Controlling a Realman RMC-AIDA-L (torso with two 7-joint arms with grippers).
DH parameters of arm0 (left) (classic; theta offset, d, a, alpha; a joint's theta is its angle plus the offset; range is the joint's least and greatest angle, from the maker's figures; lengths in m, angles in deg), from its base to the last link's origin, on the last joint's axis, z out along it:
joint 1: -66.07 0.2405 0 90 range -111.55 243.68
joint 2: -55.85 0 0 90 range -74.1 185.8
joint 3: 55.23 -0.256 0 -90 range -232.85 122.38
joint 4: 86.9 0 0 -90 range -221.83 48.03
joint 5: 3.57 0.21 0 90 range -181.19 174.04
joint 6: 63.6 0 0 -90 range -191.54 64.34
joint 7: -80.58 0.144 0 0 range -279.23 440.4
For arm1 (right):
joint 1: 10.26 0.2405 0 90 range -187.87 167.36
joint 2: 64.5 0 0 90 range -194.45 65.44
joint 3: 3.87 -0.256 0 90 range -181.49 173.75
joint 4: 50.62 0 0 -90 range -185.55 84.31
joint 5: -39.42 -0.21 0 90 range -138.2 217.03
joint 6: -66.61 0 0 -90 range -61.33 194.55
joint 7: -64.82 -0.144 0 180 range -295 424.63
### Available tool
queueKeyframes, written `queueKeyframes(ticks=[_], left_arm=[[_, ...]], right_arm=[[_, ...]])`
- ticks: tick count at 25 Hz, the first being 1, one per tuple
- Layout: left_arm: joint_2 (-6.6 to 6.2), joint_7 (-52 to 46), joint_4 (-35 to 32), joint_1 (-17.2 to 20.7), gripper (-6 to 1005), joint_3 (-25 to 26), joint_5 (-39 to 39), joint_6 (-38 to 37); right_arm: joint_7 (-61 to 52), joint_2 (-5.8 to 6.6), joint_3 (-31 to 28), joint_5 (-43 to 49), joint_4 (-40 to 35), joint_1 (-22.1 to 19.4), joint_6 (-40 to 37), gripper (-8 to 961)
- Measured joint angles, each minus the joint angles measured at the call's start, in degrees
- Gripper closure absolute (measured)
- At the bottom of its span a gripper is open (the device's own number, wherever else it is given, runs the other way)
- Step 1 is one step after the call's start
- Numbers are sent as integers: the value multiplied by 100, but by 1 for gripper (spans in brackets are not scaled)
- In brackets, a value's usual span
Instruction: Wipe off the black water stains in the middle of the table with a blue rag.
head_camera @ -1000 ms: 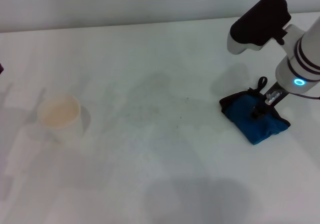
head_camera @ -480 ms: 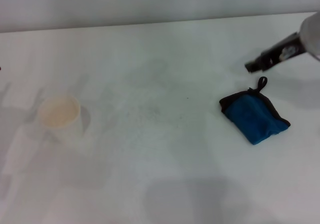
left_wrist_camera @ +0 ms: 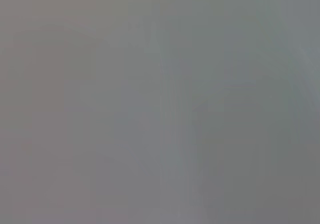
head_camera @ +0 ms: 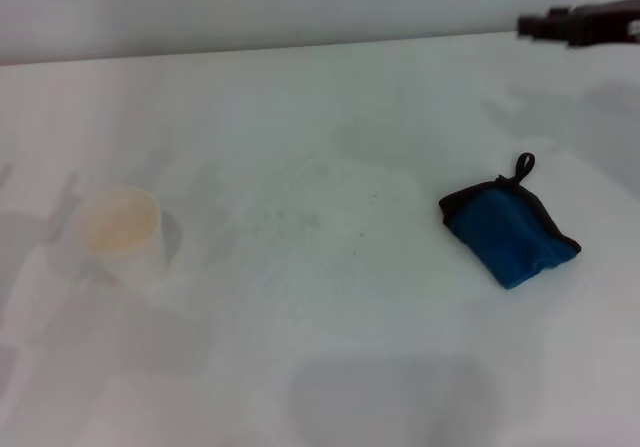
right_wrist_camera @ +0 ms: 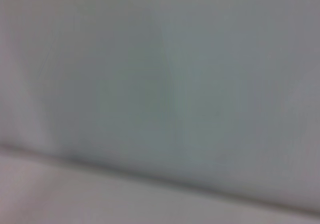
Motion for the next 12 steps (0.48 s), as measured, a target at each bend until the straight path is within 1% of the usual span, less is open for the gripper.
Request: queueKeyframes(ticks=[3,6,9,12], left_arm=[[-1,0,35,-9,119,0,-44,64],[-1,-5,39,-55,119,0,-89,137],[-1,-11,41,-88,119,0,-105,148],[2,-36,42,-132,119,0,-163,163]], right_arm=[[1469,18,-802,-1495,972,-78,44,445],[3063,50,-1571,-2748,2086,-107,455,446],[4397,57,-2263,-3500,2978,-111,837,447],[5569,49,-2623,-3999,3658,-118,1029,448]])
